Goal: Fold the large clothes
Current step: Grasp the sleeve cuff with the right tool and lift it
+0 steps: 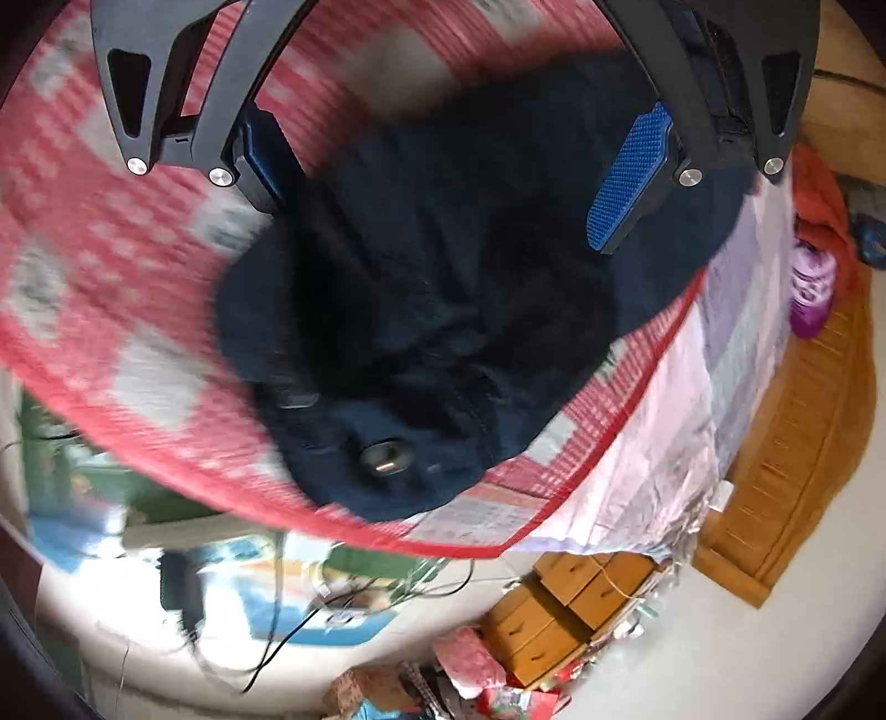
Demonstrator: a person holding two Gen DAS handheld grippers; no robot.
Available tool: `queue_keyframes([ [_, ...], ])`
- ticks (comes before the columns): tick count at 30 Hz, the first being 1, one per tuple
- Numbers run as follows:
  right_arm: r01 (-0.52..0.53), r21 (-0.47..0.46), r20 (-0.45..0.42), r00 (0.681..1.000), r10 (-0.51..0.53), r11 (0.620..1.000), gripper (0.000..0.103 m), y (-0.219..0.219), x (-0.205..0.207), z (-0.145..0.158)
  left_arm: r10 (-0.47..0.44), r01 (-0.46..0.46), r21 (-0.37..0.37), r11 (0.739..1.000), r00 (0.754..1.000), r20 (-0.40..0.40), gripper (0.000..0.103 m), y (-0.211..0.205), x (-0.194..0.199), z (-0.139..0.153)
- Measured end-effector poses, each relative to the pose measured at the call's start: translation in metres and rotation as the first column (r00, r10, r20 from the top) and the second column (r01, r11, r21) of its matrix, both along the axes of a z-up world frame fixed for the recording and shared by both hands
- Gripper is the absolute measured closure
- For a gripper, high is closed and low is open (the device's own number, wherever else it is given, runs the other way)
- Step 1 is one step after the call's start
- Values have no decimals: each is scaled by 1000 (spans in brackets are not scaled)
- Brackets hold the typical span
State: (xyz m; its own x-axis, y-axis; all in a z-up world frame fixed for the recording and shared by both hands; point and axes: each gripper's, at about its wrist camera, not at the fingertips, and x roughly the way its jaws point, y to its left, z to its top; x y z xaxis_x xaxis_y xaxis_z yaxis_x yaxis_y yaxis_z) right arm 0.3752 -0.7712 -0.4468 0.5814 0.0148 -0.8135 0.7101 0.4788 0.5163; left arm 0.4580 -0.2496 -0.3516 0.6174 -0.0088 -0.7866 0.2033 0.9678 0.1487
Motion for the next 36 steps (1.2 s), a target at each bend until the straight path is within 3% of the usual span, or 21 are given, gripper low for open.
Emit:
queue_keyframes([
  [1,12,14,1,1000,-12,1000,14,0,4,-3,0,0,3,1000,1000,4,0,-1,-1,0],
  [2,39,14,22,999,-39,999,39,-1,5,-2,0,0,7,1000,1000,7,0,-1,-1,0],
  [4,70,32,65,995,-72,997,71,-4,4,-2,1,-1,11,1000,1000,12,0,-2,-1,0],
  [6,55,-9,73,996,-54,998,81,-4,6,6,-4,3,11,1000,1000,16,0,-3,-1,0],
  [7,34,-89,57,998,-29,995,84,-3,7,16,-8,8,8,1000,1000,18,0,-4,-2,1],
  [9,70,-203,42,997,-63,977,85,-16,-3,31,-36,36,8,999,999,30,0,-8,-4,3],
  [11,90,-179,17,996,-89,980,85,-22,-9,26,-34,33,38,999,999,33,0,-10,-4,1],
  [13,28,-236,-27,999,-35,971,86,-12,-4,30,-25,25,15,1000,1000,13,0,-6,0,1],
  [16,38,-264,10,999,-36,964,86,-18,-9,42,-31,31,11,999,1000,-1,0,-5,2,6],
  [18,-1,-331,-21,1000,-7,944,86,-11,0,51,-27,28,26,999,999,-26,0,-7,7,11],
  [21,-32,-384,-30,999,22,923,86,-5,6,60,-15,15,-3,1000,1000,12,0,-12,11,27],
  [23,-18,-396,-10,1000,16,918,86,-4,3,67,-31,32,59,998,999,-12,0,-25,15,15],
  [25,-27,-437,-4,1000,28,899,86,4,4,78,-29,32,128,991,999,-28,0,-35,19,-1],
  [32,-101,-603,14,990,137,791,86,47,18,145,-16,15,128,992,1000,10,0,-34,16,-4],
  [36,-130,-668,31,979,203,732,86,82,29,191,-15,18,109,994,1000,-25,0,-33,22,-2],
])
